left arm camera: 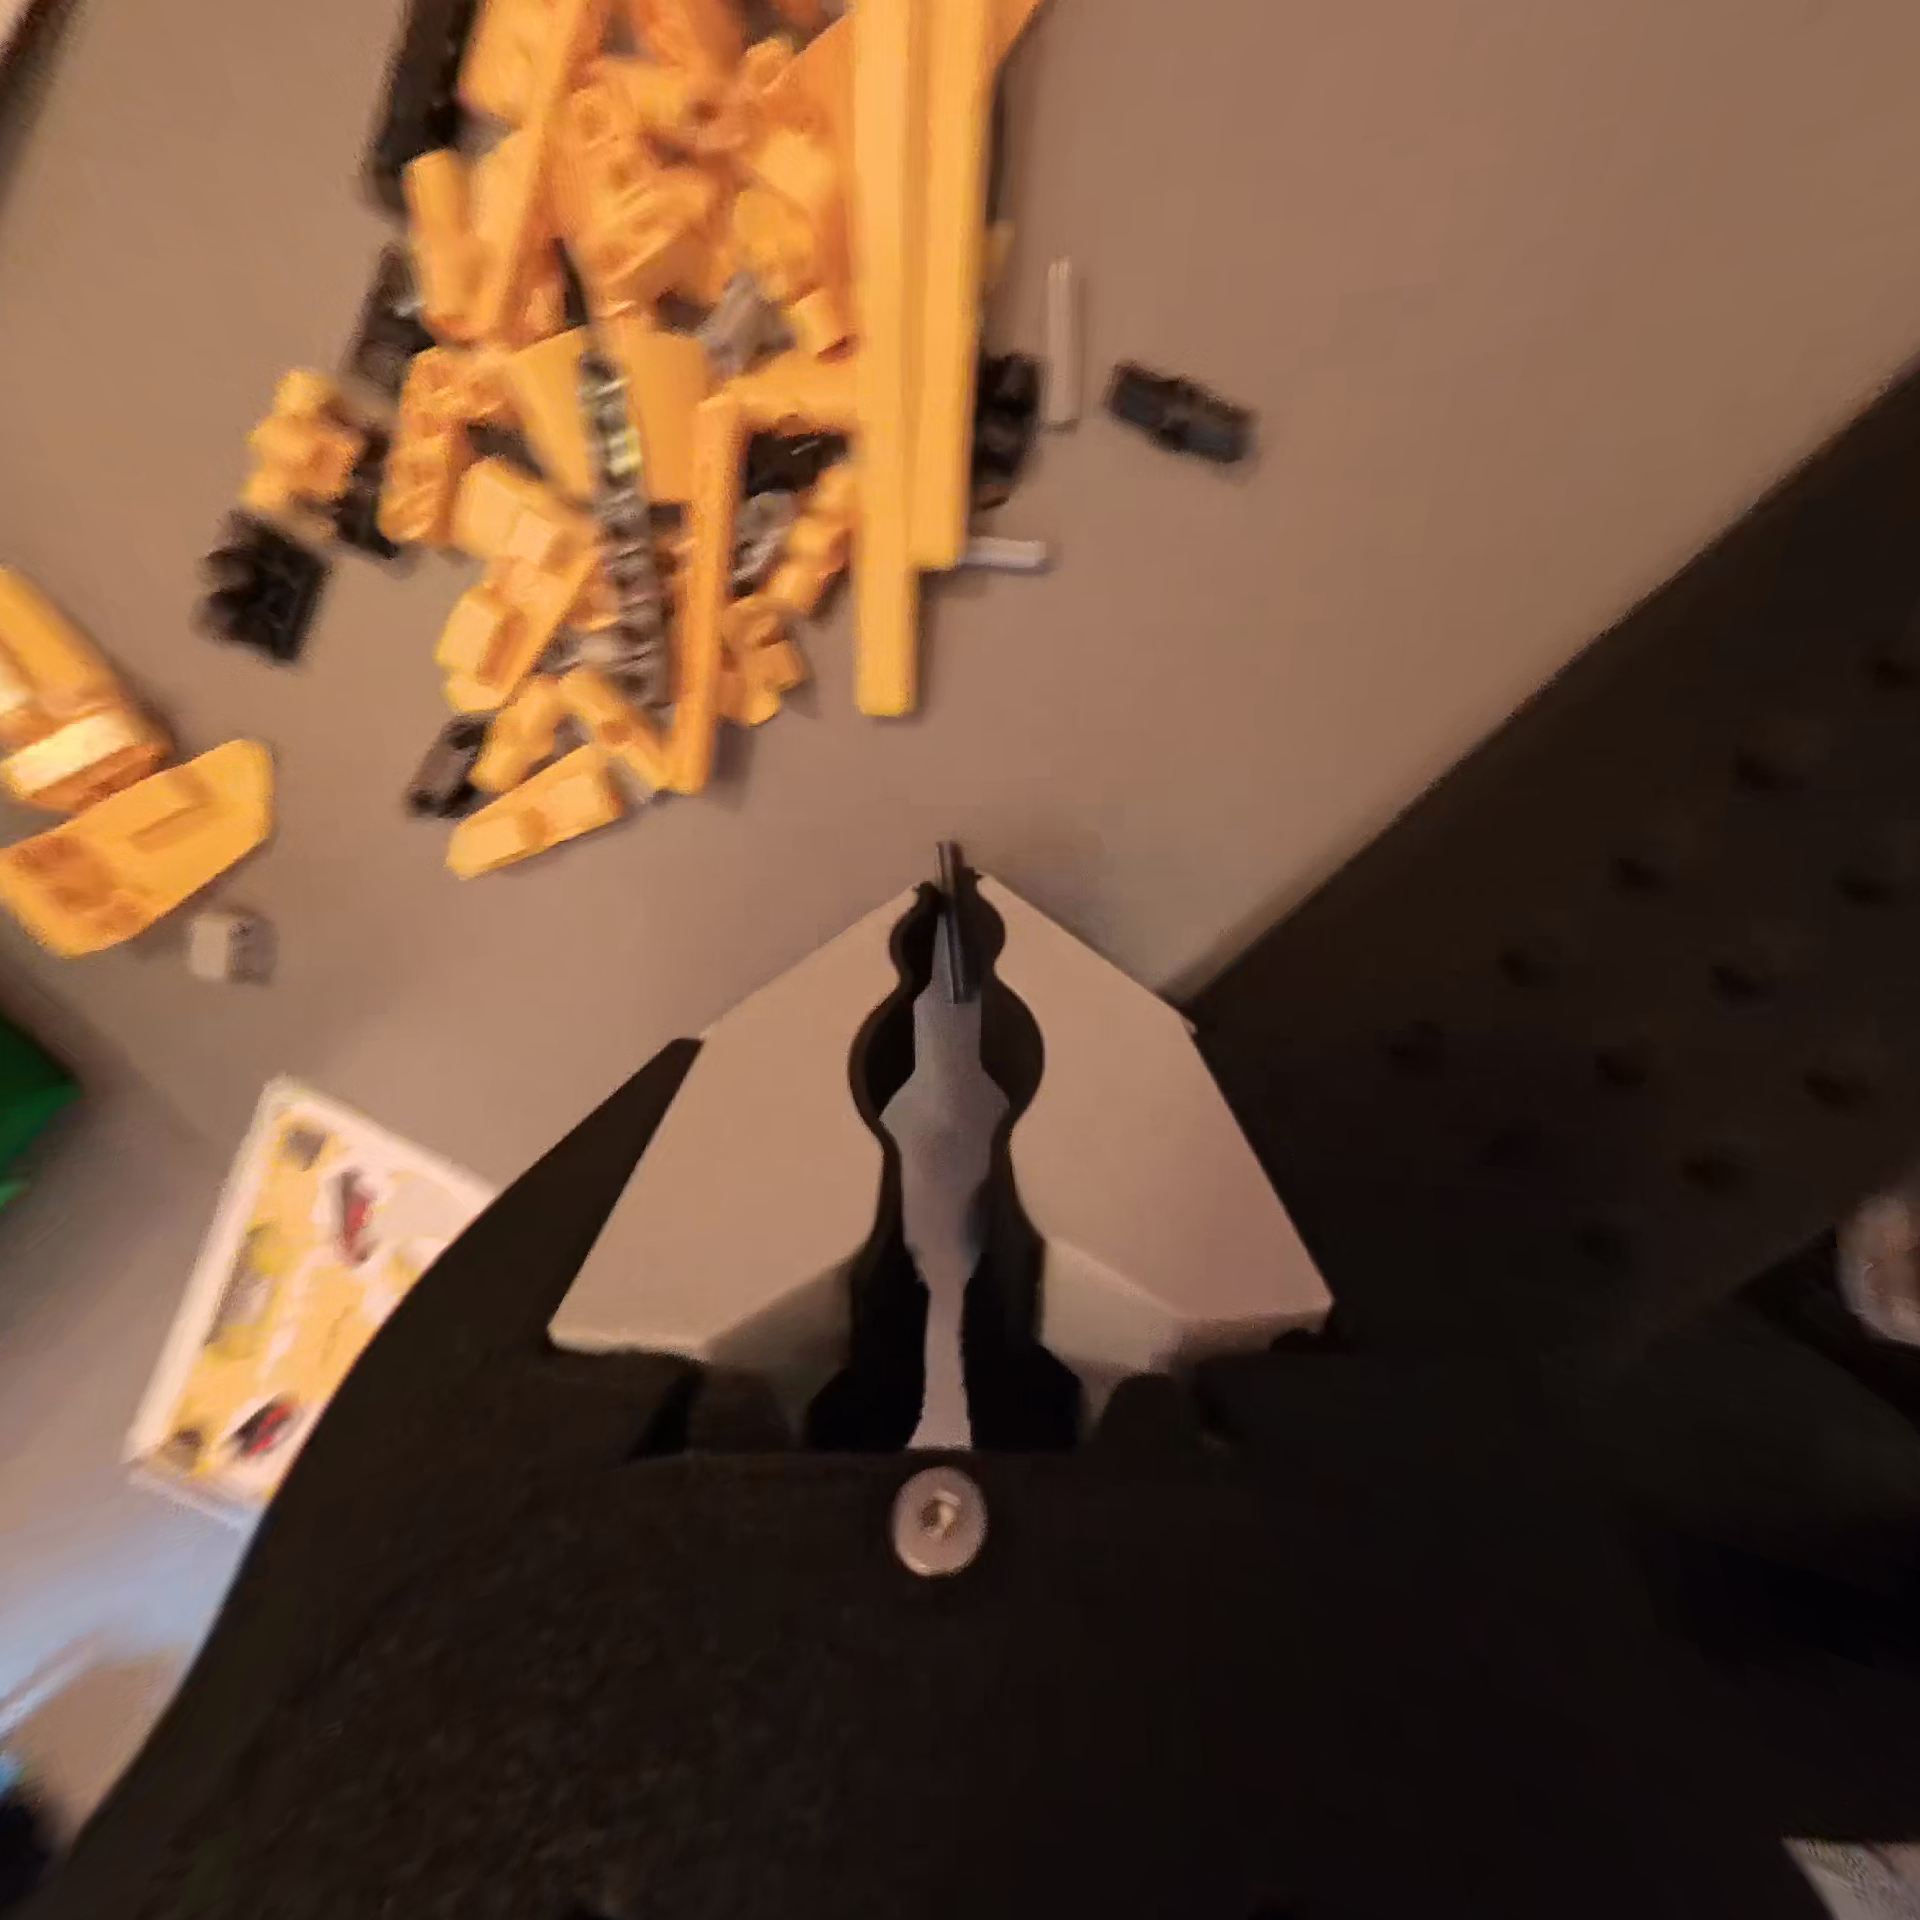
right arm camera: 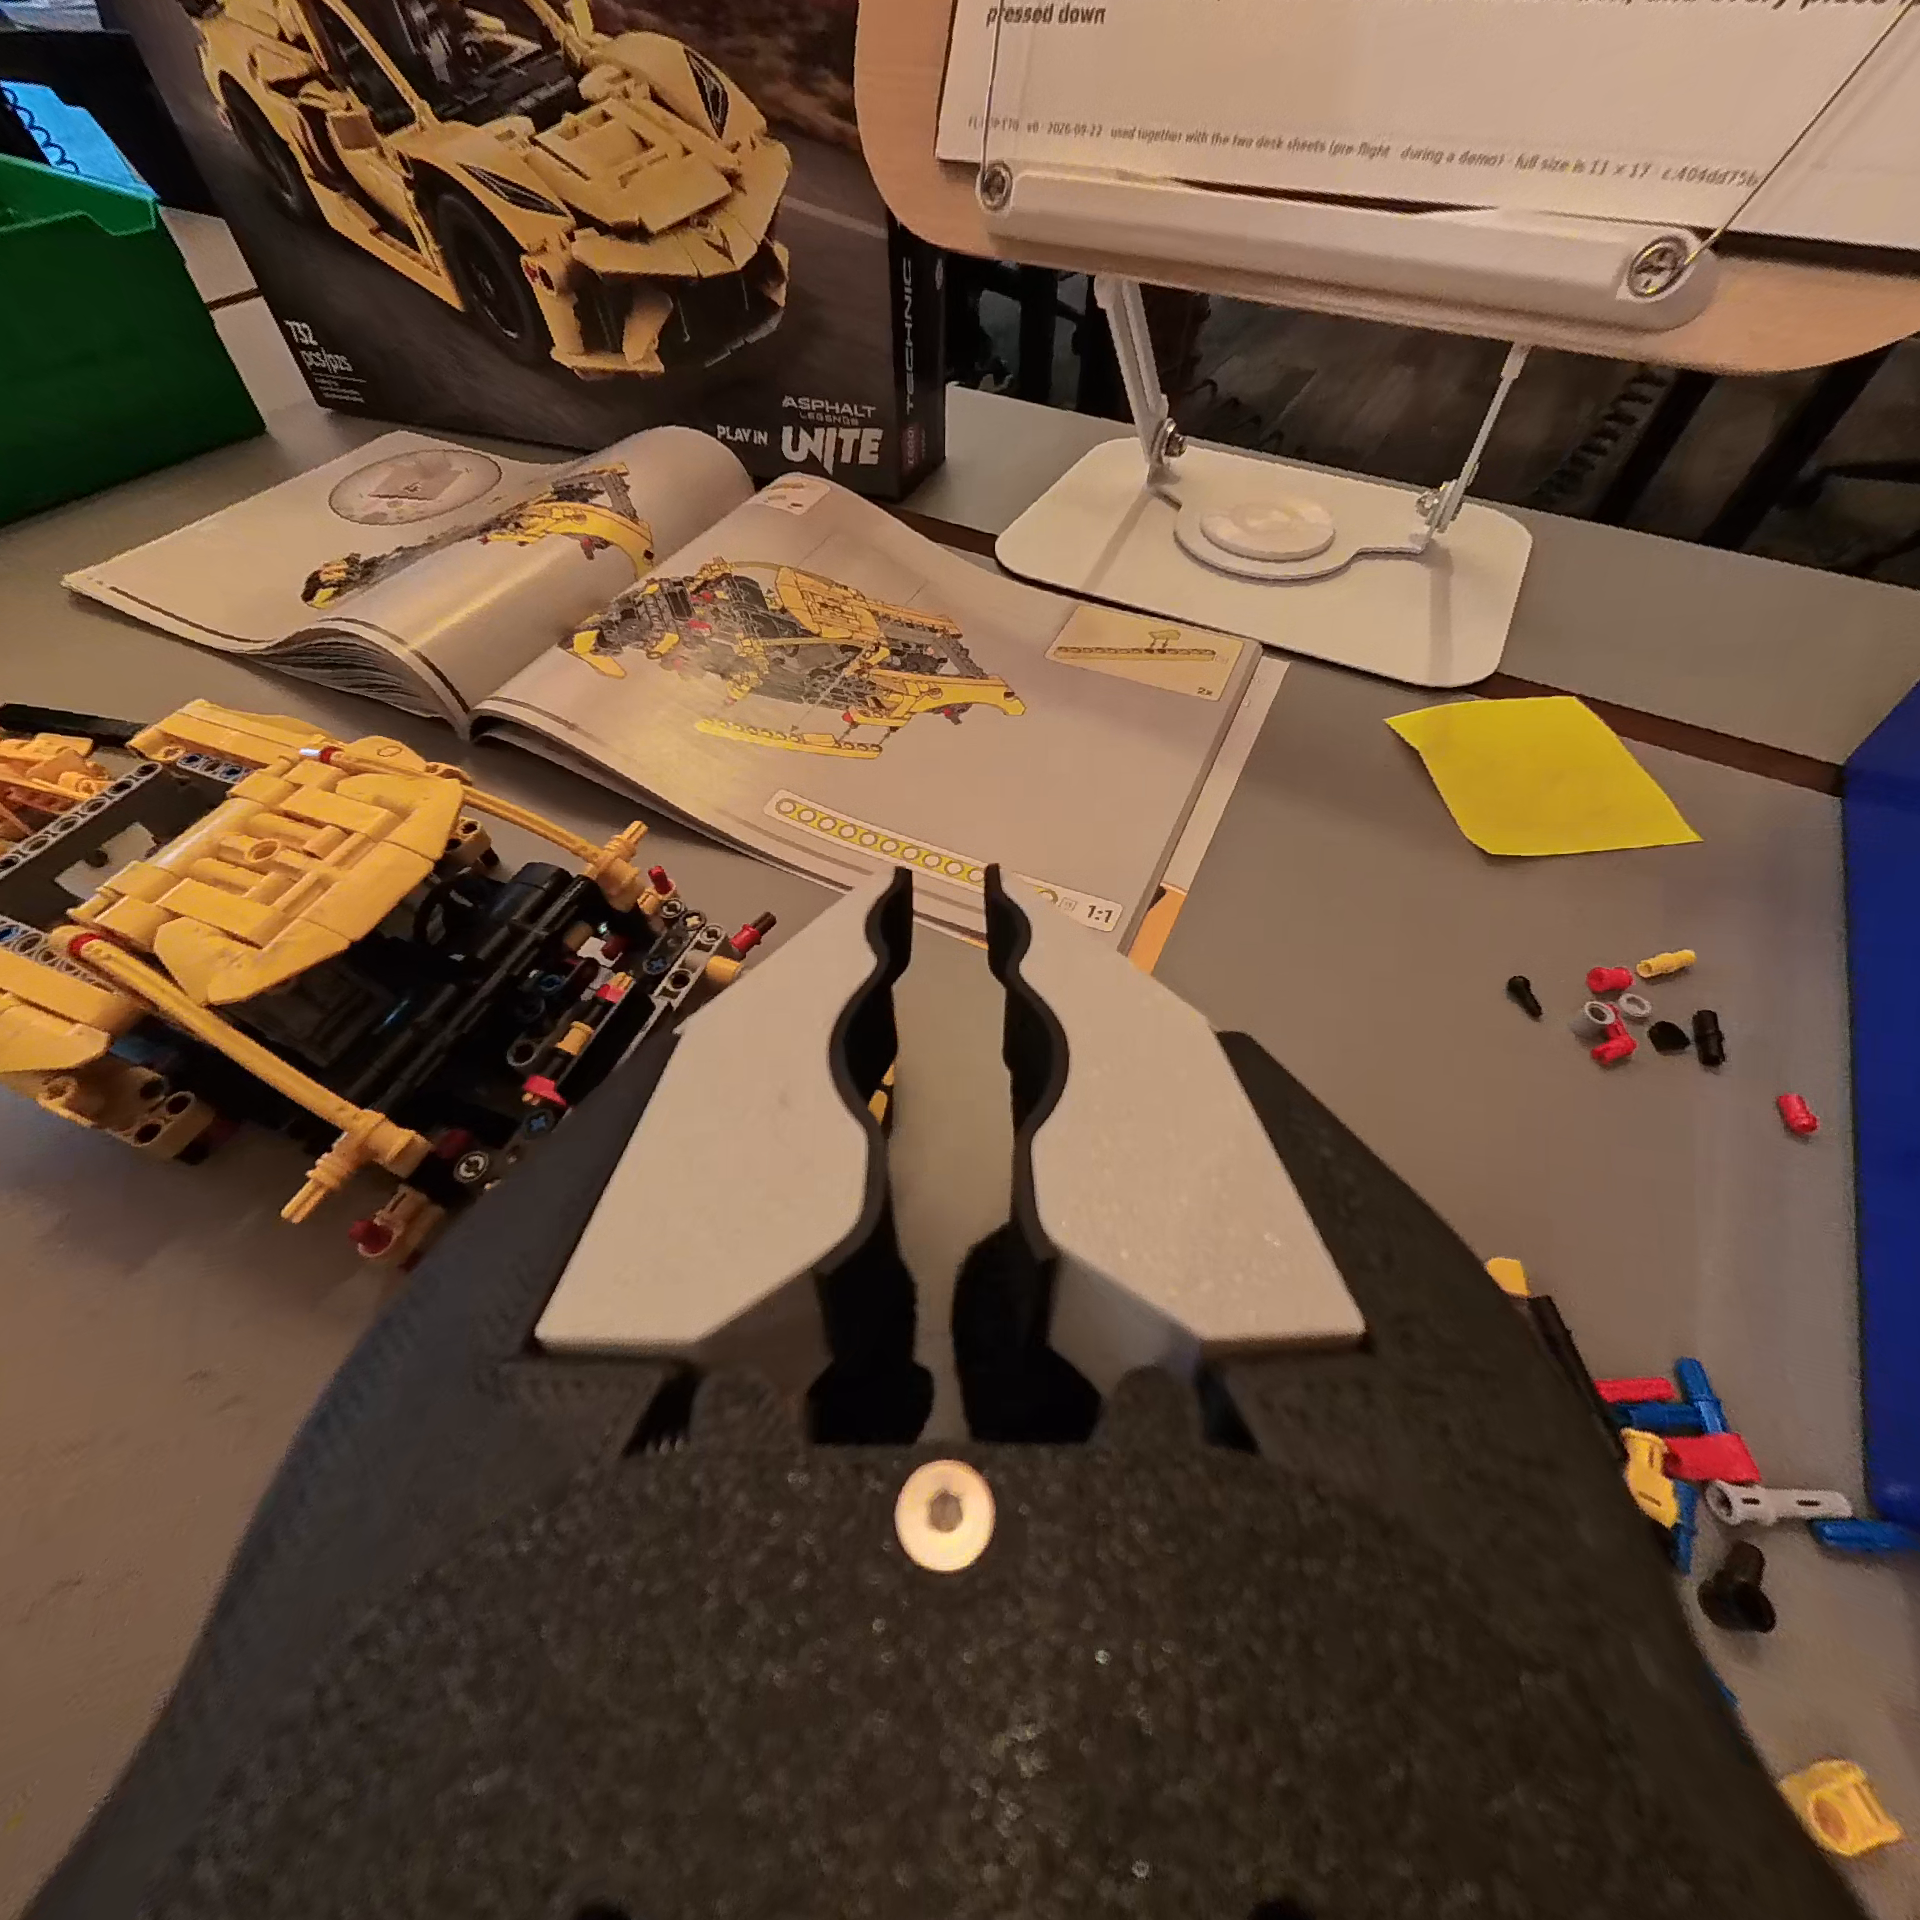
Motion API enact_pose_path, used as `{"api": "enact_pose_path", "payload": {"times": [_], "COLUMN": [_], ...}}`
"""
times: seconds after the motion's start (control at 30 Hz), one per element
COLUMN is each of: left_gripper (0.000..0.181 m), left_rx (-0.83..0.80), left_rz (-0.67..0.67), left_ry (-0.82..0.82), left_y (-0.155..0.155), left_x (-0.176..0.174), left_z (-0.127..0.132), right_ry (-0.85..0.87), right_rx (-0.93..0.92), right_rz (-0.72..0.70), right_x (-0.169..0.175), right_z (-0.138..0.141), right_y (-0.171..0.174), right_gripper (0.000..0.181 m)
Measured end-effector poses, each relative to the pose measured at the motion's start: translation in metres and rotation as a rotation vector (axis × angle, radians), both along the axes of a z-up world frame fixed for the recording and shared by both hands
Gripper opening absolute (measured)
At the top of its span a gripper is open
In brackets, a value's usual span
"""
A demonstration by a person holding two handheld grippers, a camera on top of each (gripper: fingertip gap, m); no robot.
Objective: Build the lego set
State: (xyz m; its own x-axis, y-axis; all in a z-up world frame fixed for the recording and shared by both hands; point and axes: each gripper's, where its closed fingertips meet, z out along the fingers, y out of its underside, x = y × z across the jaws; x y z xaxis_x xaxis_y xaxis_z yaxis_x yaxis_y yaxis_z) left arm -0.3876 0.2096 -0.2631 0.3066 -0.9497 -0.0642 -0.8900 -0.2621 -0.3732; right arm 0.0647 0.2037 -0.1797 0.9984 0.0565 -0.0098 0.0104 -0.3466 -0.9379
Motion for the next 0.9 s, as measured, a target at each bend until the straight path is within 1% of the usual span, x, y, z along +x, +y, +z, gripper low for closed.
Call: {"api": "enact_pose_path", "payload": {"times": [0.07, 0.17, 0.2, 0.27, 0.3, 0.33, 0.37, 0.43, 0.5, 0.53, 0.57, 0.6, 0.63, 0.67, 0.7, 0.83, 0.9], "left_gripper": [0.004, 0.003, 0.003, 0.004, 0.014, 0.025, 0.027, 0.027, 0.027, 0.025, 0.015, 0.016, 0.02, 0.023, 0.024, 0.024, 0.022], "left_rx": [0.078, 0.081, 0.073, 0.06, 0.063, 0.071, 0.073, 0.039, -0.014, -0.038, -0.047, -0.065, -0.118, -0.171, -0.183, -0.144, -0.132], "left_rz": [0.075, 0.229, 0.262, 0.283, 0.282, 0.277, 0.265, 0.227, 0.229, 0.267, 0.365, 0.49, 0.566, 0.592, 0.607, 0.62, 0.618], "left_ry": [0.061, 0.027, 0.005, -0.025, -0.032, -0.049, -0.083, -0.175, -0.236, -0.245, -0.251, -0.278, -0.338, -0.396, -0.418, -0.391, -0.339], "left_y": [0.027, 0.061, 0.068, 0.075, 0.076, 0.075, 0.072, 0.056, 0.036, 0.029, 0.028, 0.029, 0.025, 0.018, 0.014, 0.011, 0.012], "left_x": [-0.021, -0.041, -0.044, -0.044, -0.042, -0.037, -0.028, -0.005, 0.017, 0.023, 0.025, 0.024, 0.03, 0.038, 0.043, 0.054, 0.056], "left_z": [0.0, 0.0, 0.0, 0.0, 0.001, 0.004, 0.009, 0.02, 0.025, 0.023, 0.021, 0.019, 0.02, 0.021, 0.021, 0.015, 0.006], "right_ry": [0.002, 0.0, 0.0, -0.003, -0.004, -0.003, -0.002, 0.004, 0.014, 0.016, 0.014, 0.011, 0.009, 0.01, 0.013, 0.022, 0.014], "right_rx": [-0.002, -0.001, -0.001, -0.002, -0.002, -0.004, -0.005, -0.007, -0.01, -0.011, -0.014, -0.017, -0.019, -0.022, -0.023, -0.026, -0.028], "right_rz": [0.002, 0.004, 0.005, 0.003, 0.001, -0.001, -0.003, -0.006, -0.004, -0.002, 0.0, 0.001, 0.002, 0.004, 0.008, 0.025, 0.025], "right_x": [0.0, -0.001, -0.001, 0.0, 0.0, 0.001, 0.002, 0.003, 0.003, 0.002, 0.002, 0.002, 0.001, 0.001, 0.0, -0.004, -0.004], "right_z": [0.0, 0.001, 0.001, 0.001, 0.0, 0.0, -0.001, -0.002, -0.002, -0.003, -0.003, -0.004, -0.005, -0.006, -0.006, -0.007, -0.007], "right_y": [0.0, 0.0, -0.001, -0.001, -0.001, -0.001, -0.001, -0.002, -0.001, -0.001, 0.0, 0.0, 0.0, 0.0, 0.001, 0.003, 0.003], "right_gripper": [0.012, 0.012, 0.012, 0.012, 0.012, 0.012, 0.012, 0.012, 0.012, 0.012, 0.012, 0.012, 0.012, 0.012, 0.012, 0.012, 0.012]}}
